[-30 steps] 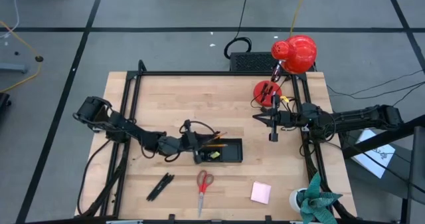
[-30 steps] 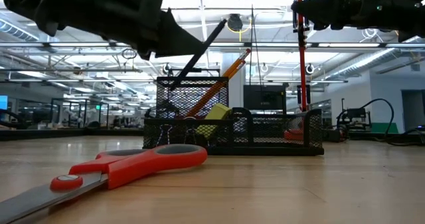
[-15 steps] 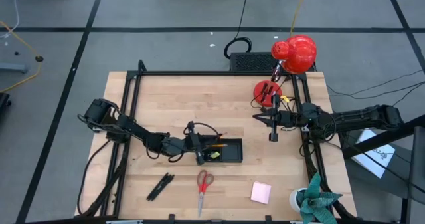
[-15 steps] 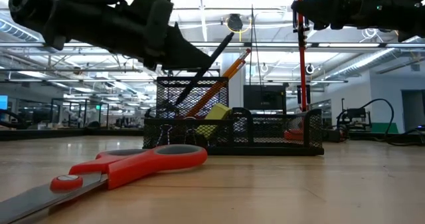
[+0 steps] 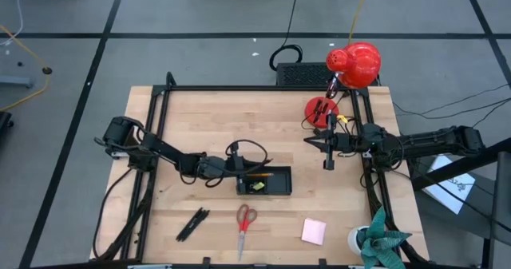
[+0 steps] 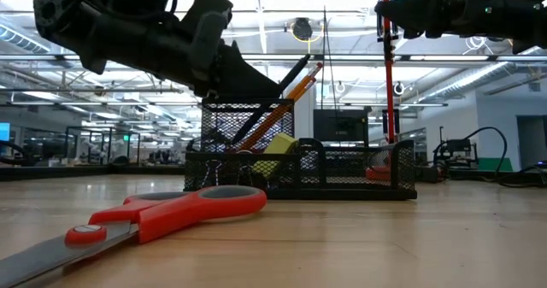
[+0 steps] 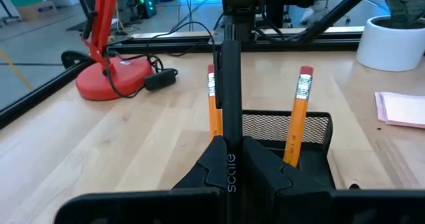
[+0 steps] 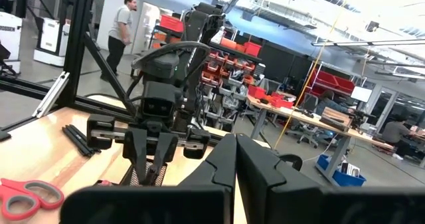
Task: Pick and place office supplies into organizer
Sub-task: Put the black pen into the black desk organizer
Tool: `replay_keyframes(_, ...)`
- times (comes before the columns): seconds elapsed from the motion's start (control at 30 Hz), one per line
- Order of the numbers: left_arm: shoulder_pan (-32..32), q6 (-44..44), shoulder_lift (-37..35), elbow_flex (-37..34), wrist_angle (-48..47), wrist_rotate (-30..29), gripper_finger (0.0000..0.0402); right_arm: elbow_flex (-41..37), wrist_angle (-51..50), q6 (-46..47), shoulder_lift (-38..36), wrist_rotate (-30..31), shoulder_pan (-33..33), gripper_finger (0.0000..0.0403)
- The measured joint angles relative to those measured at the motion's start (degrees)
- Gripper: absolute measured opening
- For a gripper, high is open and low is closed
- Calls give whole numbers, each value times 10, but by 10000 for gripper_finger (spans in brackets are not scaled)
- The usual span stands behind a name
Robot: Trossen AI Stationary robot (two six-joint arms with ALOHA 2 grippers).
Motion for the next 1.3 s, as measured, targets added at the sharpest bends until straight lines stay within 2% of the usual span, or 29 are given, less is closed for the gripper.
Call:
replay_keyframes(0.3,0,-7,0,0,-23,9,29,0,0,0,0,0,0,4)
replay_keyframes(0.57,5,-25,0,0,-23,56,69,0,2,-4,0,0,0,4)
replay_keyframes(0.73,5,-25,-6,0,-27,60,86,0,2,-4,0,0,0,4)
replay_keyframes(0.9,4,-12,-23,0,-30,60,87,0,2,-4,0,0,0,4)
replay_keyframes(1.0,-9,12,-65,1,-41,53,87,0,1,-4,0,0,0,4)
replay_keyframes(1.07,-25,-2,-111,17,-124,26,88,0,-2,-3,0,0,0,4)
replay_keyframes(1.17,-60,-73,-173,86,-373,-31,88,0,-2,-4,0,0,0,4)
replay_keyframes(1.23,-94,-137,-185,147,-529,-63,88,0,-3,-4,0,0,0,4)
replay_keyframes(1.3,-134,-210,-181,201,-651,-70,88,0,-4,-4,0,0,0,4)
